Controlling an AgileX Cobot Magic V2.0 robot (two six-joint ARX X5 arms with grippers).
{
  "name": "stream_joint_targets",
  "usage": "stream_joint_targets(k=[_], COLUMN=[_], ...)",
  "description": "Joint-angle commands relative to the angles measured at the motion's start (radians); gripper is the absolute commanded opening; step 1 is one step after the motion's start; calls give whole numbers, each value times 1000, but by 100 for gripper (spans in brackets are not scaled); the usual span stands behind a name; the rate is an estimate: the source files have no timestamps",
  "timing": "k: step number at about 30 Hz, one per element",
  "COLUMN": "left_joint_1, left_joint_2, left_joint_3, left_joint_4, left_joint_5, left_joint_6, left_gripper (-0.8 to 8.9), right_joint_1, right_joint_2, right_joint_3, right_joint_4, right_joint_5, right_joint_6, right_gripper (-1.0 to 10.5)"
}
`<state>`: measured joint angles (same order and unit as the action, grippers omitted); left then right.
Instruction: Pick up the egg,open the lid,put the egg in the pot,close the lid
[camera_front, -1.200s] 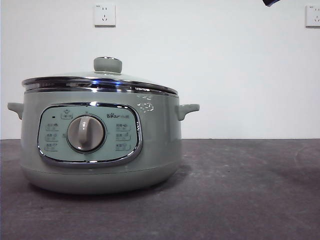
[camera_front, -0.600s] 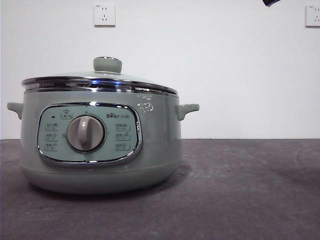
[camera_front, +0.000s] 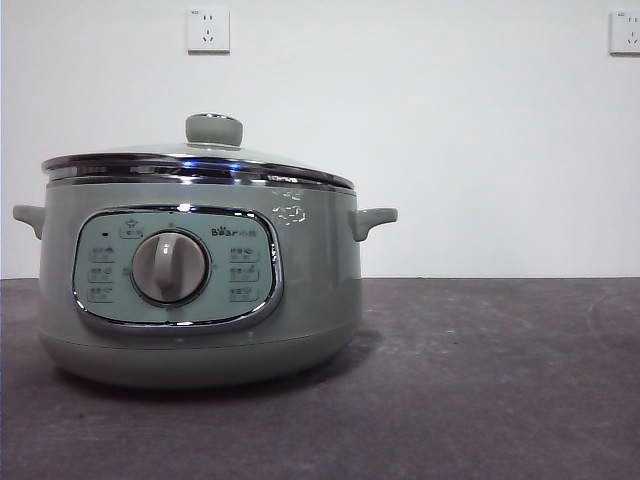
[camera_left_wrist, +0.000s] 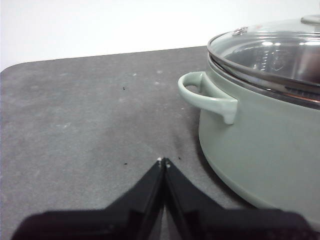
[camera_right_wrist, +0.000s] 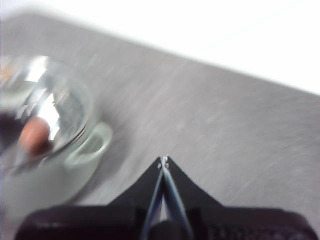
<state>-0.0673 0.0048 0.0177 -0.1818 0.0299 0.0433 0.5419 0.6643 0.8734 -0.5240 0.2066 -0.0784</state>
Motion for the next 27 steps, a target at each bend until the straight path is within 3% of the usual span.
stream_joint_targets(k=[1,2,4,7,18,27], left_joint_1=[3,3,3,3,3,3], left_joint_2=[-3,-3,-3,-3,-3,-3], left_joint_3=[-15,-15,-15,-15,-15,-15], left_joint_4=[4,4,4,4,4,4], left_joint_5=[-1,-2,-1,-2,-1,-2], left_joint_6=[3,3,3,3,3,3], left_gripper=[-3,-3,-3,-3,-3,-3], right_joint_1=[-188,-290,-435,-525,-548,-547], right_joint_2=[-89,-143,-239,-333,-528,-652], right_joint_3=[-66,-117,-235,-386,-759,-826], right_joint_4=[61,121,253,357,385,324], right_joint_5=[-195,-266,-284,-285,-285,-286], right_joint_6=[10,15,36,48,126,136], right_gripper=[2,2,2,2,2,2])
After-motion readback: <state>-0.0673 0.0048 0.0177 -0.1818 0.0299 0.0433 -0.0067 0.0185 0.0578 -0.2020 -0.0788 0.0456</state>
